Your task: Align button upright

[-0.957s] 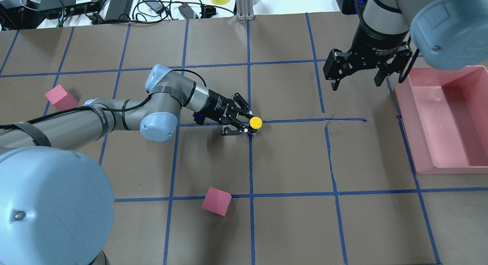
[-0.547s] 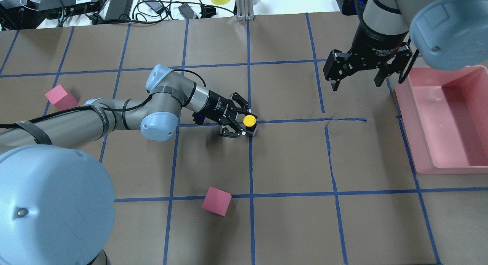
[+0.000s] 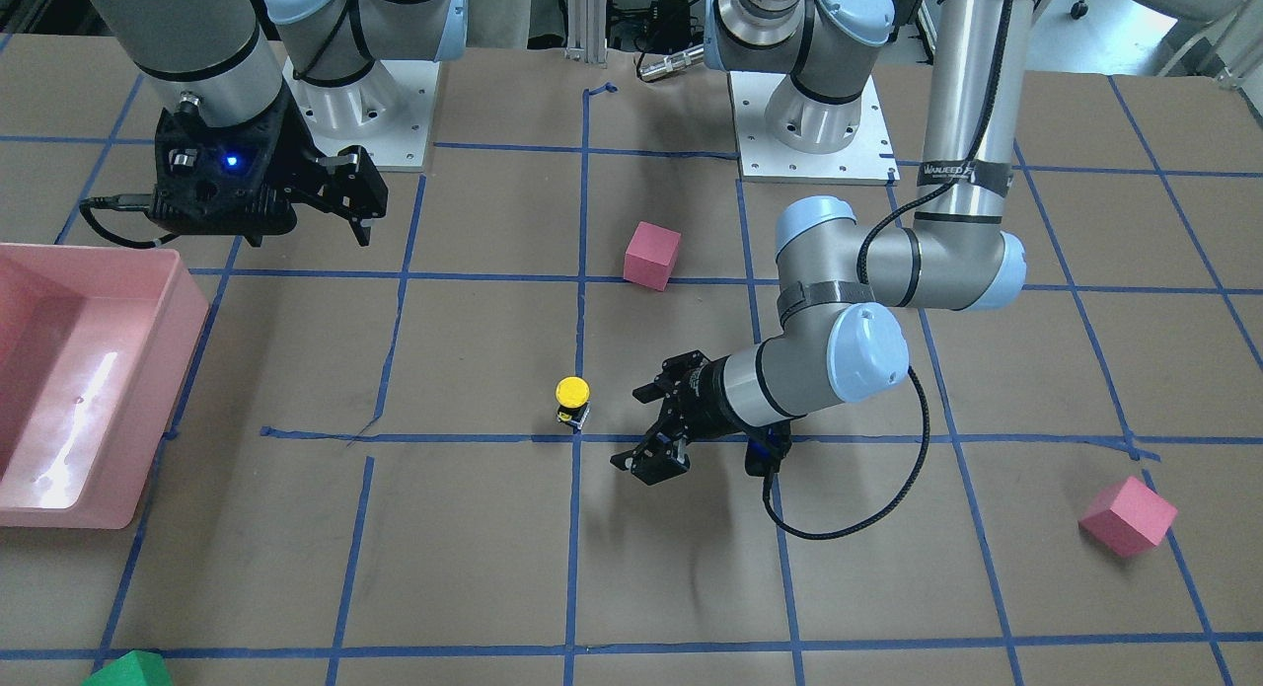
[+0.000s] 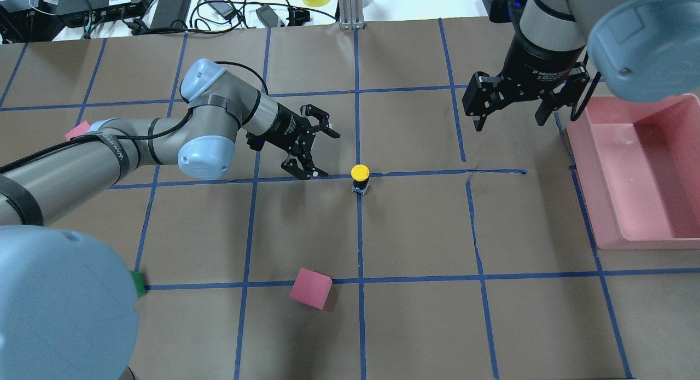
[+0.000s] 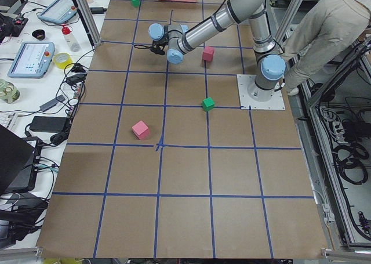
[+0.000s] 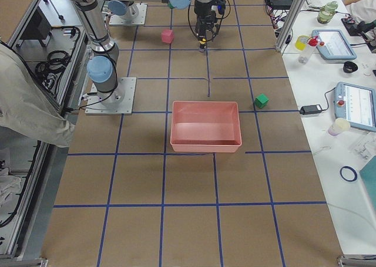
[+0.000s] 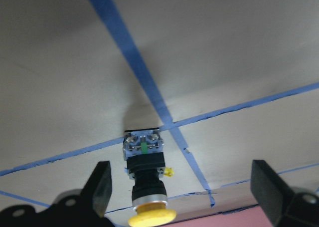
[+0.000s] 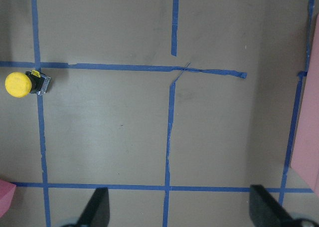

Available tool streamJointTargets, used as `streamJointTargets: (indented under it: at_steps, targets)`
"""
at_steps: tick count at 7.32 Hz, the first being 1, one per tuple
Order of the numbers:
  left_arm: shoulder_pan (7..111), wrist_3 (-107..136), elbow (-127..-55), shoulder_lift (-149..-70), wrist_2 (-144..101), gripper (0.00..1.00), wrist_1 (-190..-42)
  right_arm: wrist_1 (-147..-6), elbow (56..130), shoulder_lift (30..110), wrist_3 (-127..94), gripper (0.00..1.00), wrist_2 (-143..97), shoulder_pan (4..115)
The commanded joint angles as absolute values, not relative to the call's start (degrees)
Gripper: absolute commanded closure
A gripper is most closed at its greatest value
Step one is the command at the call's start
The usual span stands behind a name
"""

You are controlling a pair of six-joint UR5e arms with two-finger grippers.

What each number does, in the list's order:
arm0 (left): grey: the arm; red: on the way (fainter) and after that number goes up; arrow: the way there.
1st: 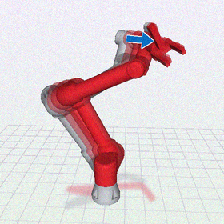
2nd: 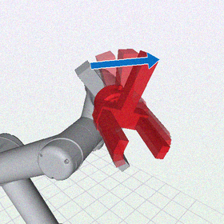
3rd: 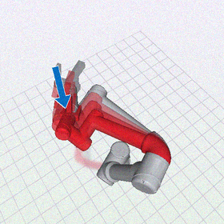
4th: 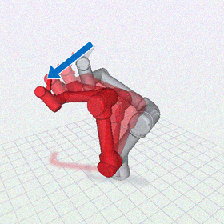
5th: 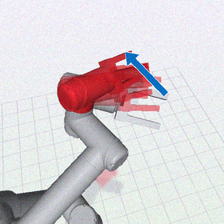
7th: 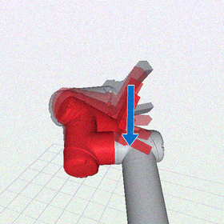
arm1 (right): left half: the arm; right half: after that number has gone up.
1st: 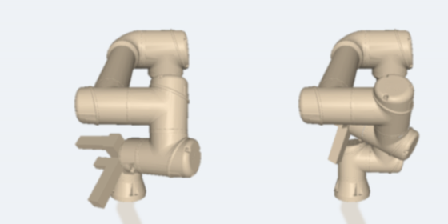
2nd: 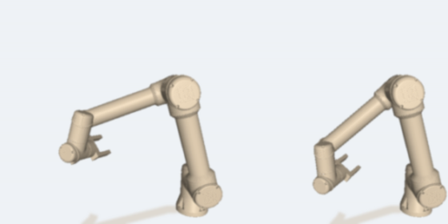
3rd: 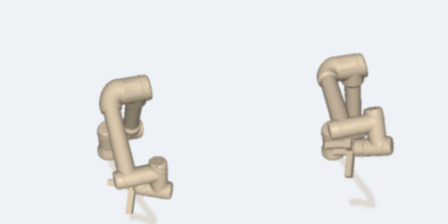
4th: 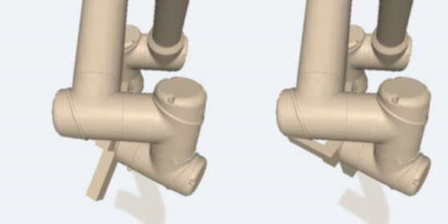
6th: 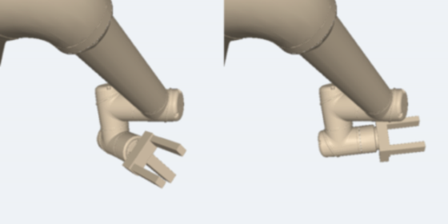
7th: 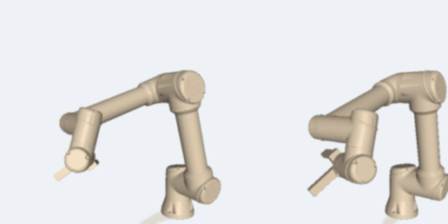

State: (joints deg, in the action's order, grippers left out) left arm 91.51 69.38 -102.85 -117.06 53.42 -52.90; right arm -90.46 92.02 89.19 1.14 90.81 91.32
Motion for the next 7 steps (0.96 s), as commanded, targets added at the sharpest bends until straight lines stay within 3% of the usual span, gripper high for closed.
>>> streamJointTargets:
  at_steps: [1, 2, 4, 7]
  targets:
    - [90.4, 53.4, -98.2, -111.6, 64.1, 0.00, -62.9, -90.9, 91.9, 89.1, 1.2, 0.00, 90.6, 91.3]
    - [90.2, 36.7, -95.0, -109.1, 77.7, 0.00, -69.9, -91.1, 91.9, 89.2, 1.1, 0.00, 90.6, 91.3]
    - [90.0, 18.9, -89.9, -104.3, 81.2, 0.00, -72.6, -91.4, 91.8, 89.3, 1.1, 0.00, 90.6, 91.3]
    - [89.1, 3.0, -88.2, -95.5, 87.4, 0.00, -78.1, -94.0, 91.8, 89.3, 1.1, 0.00, 90.5, 91.3]
